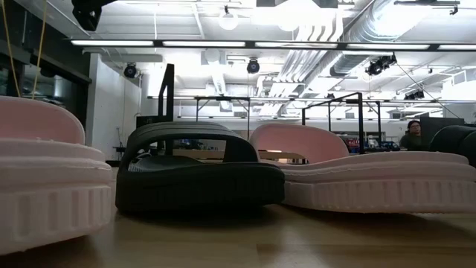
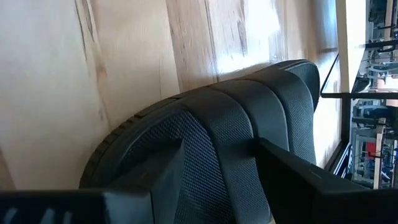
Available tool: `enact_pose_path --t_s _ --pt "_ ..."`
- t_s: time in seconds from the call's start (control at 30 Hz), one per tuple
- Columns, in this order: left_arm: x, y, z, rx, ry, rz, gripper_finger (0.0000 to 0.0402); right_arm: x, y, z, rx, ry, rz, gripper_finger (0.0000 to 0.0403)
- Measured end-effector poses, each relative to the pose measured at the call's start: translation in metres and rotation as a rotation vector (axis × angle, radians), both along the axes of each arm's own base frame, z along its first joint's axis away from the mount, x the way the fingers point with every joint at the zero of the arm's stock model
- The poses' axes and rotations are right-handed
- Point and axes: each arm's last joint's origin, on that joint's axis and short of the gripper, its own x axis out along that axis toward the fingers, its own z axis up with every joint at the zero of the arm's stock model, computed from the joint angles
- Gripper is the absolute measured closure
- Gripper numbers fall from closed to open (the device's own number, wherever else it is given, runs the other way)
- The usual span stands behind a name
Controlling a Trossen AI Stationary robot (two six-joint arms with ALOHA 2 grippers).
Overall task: Pick and place slides into the shelf
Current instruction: Put the right black slipper on the shelf
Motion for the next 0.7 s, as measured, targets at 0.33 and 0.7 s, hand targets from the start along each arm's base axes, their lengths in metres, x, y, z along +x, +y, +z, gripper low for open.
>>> enact_pose_path --t_s 0.33,0.7 --pt "0.0002 0.0000 -0.0001 0.000 0.001 0.000 0.0224 0.0051 -0.0037 -0.0001 -0.007 0.043 0.033 0.0215" --pt "0.0002 0.0000 -0.0001 0.000 0.001 0.000 0.0224 0.0080 -0.0058 -0.0001 -0.021 0.050 0.056 0.0215"
